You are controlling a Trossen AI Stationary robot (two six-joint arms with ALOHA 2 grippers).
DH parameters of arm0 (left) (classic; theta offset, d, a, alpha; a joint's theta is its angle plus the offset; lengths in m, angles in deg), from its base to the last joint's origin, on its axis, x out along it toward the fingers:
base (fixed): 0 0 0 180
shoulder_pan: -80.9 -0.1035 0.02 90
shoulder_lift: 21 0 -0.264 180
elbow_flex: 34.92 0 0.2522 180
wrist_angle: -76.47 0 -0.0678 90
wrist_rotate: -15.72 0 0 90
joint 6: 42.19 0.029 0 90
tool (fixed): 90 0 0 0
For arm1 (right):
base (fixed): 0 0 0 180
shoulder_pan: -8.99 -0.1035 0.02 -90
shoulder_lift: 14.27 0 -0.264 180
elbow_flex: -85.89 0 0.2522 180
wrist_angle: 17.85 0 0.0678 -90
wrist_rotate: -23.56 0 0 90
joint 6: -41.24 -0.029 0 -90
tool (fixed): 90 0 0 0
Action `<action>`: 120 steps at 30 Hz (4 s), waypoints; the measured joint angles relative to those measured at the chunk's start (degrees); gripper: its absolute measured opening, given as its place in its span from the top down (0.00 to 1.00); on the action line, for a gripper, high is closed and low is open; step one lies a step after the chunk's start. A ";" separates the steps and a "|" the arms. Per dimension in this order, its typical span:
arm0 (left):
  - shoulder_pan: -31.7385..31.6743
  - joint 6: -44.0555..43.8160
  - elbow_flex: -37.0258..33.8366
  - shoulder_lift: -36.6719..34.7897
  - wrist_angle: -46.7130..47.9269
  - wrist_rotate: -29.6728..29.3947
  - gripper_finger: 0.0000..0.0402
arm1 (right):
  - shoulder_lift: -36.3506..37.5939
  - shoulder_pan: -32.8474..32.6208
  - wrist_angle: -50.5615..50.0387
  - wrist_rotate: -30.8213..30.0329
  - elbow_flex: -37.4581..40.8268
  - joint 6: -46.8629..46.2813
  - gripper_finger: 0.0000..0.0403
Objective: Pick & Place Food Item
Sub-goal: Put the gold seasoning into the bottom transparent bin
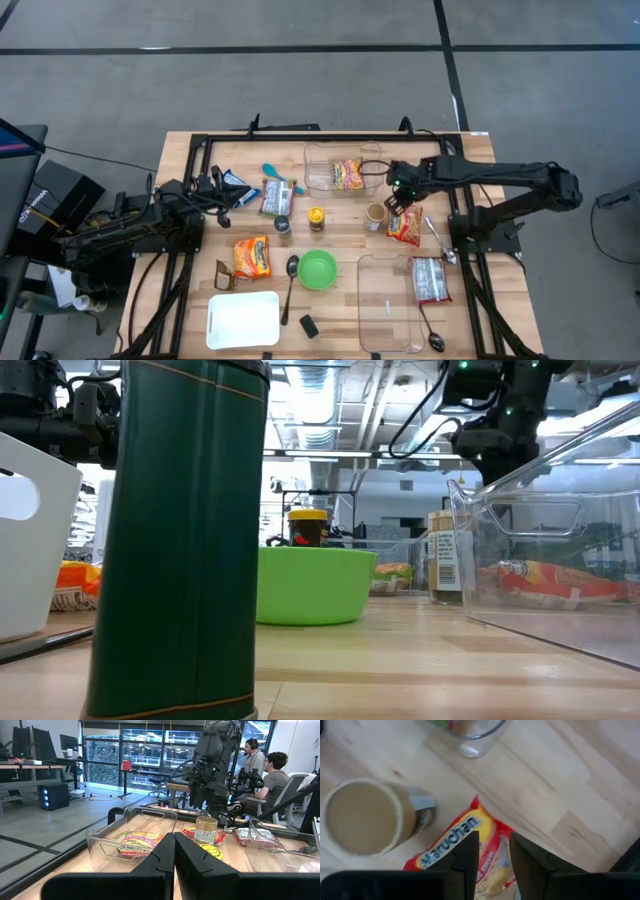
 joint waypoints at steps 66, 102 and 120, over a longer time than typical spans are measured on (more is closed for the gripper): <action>0.00 0.00 0.01 0.00 0.00 0.02 1.00 | -0.15 -11.96 17.75 -0.26 0.00 12.87 0.46; 0.00 0.00 0.00 0.00 0.00 0.01 1.00 | -0.57 -10.27 18.38 0.12 -0.02 7.28 0.14; -0.01 0.00 0.01 -0.02 0.00 0.00 1.00 | -0.55 -11.34 20.13 -2.26 2.56 7.29 0.06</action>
